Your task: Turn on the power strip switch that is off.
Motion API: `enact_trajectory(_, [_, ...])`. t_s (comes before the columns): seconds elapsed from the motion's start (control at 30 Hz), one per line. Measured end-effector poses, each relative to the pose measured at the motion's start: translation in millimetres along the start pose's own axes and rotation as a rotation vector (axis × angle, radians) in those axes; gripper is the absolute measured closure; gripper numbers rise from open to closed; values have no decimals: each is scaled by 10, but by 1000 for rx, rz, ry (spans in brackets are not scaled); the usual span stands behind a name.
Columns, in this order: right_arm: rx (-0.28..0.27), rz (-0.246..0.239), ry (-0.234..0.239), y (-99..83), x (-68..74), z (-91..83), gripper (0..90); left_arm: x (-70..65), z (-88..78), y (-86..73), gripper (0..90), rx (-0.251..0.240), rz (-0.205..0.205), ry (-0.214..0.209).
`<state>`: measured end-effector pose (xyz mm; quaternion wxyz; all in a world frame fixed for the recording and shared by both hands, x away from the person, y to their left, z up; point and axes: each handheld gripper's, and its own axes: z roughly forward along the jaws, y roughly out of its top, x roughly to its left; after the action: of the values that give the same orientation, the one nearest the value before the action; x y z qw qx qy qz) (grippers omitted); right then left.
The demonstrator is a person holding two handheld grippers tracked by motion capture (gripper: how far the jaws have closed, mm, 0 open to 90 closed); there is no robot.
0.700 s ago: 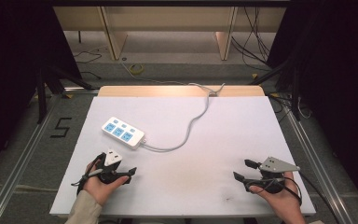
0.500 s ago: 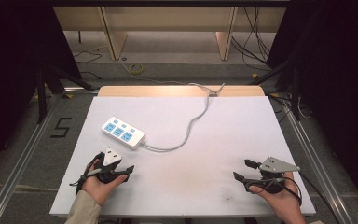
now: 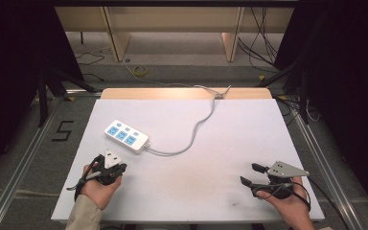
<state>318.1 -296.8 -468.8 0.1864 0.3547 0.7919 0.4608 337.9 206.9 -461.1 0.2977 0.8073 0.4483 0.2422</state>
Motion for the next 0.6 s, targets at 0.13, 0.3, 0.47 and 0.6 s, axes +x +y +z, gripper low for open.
enact_trajectory(0.13, [-2, -3, 0, 0, -2, 0, 323, 13, -11, 21, 896, 1, -10, 3])
enact_trajectory(0.3, [0, -2, -1, 0, -1, -1, 323, 38, -15, 65, 896, 11, -22, 8])
enact_trajectory(0.47, [3, -6, 0, -3, -4, 2, 323, 78, -1, 116, 897, 16, -28, 16])
enact_trajectory(0.6, [5, -5, -1, -5, -5, 3, 323, 124, 13, 161, 897, 27, -30, 16])
